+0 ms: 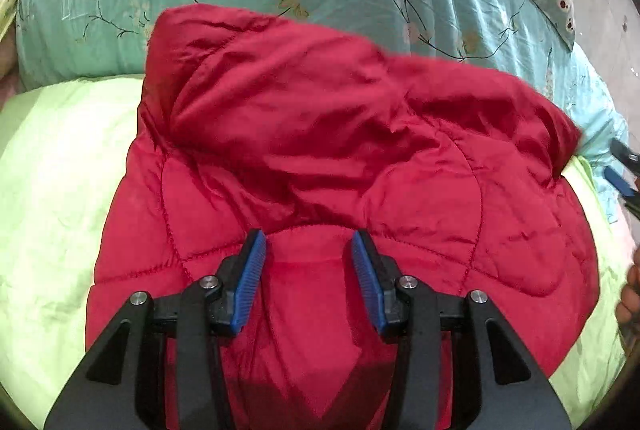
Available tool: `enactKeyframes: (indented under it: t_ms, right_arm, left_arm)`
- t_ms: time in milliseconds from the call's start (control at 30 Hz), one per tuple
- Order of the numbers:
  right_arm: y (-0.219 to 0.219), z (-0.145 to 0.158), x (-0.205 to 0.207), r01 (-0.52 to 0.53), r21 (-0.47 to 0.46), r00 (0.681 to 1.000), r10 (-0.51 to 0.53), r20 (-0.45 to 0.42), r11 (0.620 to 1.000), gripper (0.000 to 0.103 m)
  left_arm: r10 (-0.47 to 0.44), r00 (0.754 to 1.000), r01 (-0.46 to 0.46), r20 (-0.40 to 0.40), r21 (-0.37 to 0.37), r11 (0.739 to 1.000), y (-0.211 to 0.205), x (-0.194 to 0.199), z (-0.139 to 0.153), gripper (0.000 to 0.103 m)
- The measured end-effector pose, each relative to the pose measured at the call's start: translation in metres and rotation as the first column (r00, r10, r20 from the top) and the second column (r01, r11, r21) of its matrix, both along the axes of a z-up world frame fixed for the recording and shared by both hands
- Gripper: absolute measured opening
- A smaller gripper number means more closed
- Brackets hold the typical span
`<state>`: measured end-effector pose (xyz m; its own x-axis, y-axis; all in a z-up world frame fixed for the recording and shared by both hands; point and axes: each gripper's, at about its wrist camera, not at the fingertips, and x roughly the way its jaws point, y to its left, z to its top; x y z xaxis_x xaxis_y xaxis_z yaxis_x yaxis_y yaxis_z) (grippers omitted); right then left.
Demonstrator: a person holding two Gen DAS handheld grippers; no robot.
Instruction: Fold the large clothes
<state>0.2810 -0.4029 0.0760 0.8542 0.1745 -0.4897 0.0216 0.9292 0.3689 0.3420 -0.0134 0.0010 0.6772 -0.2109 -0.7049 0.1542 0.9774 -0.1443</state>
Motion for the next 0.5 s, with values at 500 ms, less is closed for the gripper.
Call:
enactKeyframes:
  t_ms: [500]
  right_arm:
    - [0.003, -0.091, 0.081, -0.037, -0.065, 0.928, 0.011, -0.372, 0.997, 0.096]
  left_arm:
    - [0.016, 0.996, -0.024, -0.083, -0.092, 0.995, 0.019, 0.037, -0.005, 0.044]
